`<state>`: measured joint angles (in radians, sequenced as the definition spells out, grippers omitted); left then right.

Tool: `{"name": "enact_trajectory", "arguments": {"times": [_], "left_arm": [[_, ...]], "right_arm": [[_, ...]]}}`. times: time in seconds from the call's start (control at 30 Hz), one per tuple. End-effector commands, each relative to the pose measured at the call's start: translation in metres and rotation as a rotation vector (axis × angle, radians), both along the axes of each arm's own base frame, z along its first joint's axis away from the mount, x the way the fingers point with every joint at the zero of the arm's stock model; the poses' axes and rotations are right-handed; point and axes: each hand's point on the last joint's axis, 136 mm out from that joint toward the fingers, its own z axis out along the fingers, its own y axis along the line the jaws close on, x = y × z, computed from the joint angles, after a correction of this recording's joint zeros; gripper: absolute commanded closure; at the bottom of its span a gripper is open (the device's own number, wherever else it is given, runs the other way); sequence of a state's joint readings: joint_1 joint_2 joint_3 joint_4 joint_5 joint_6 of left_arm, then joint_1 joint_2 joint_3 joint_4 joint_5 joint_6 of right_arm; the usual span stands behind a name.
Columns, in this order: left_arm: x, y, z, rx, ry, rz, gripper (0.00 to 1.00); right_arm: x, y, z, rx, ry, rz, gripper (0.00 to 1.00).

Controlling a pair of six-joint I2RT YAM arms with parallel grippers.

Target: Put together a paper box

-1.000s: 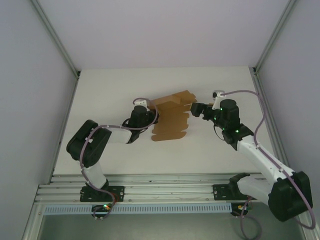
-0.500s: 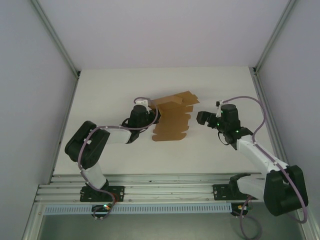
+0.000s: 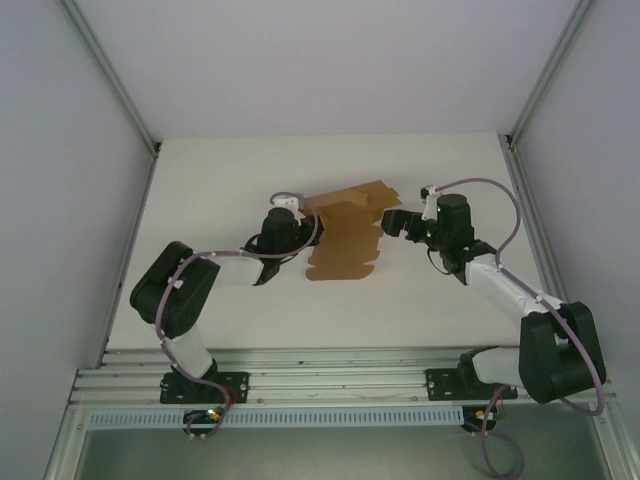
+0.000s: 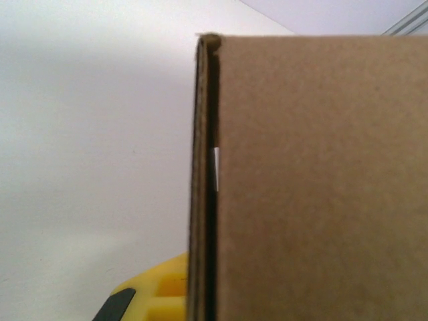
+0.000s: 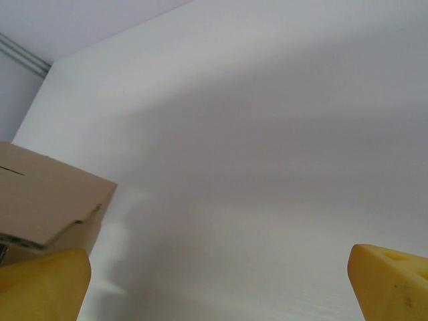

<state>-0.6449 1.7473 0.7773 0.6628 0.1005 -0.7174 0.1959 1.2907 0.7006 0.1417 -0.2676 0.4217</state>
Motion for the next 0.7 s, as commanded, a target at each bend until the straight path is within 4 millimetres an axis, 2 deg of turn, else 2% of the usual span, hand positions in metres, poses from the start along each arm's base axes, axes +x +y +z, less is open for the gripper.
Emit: {"name": "enact_trajectory", "arguments": {"times": [0.0,0.23,0.27,0.47,0.57,0.67], "left_arm": [[0.0,-0.011,0.011,0.012,-0.032,-0.038,1.0],[-0.004,-0.019,0.016,0.011,-0.053,-0.06,1.0],[-0.004,-0.019,0.018,0.001,-0.054,-0.059,1.0],[-0.003,-0.02,0.025,-0.034,-0.048,-0.044,1.0],[-0.001,-0.016,0.025,-0.031,-0.04,-0.021,1.0],[0.001,-0.014,0.025,-0.026,-0.032,-0.005,1.0]], "right_arm": [[0.001,0.024,0.008,0.019,-0.032,0.097,0.0],[0.011,0.033,-0.004,-0.067,-0.017,0.086,0.0],[0.015,0.035,-0.014,-0.083,0.006,0.077,0.0],[0.021,0.043,-0.044,-0.232,0.048,0.037,0.0],[0.022,0.039,-0.05,-0.296,0.048,-0.006,0.0],[0.021,0.033,-0.047,-0.303,0.033,-0.04,0.01]]}}
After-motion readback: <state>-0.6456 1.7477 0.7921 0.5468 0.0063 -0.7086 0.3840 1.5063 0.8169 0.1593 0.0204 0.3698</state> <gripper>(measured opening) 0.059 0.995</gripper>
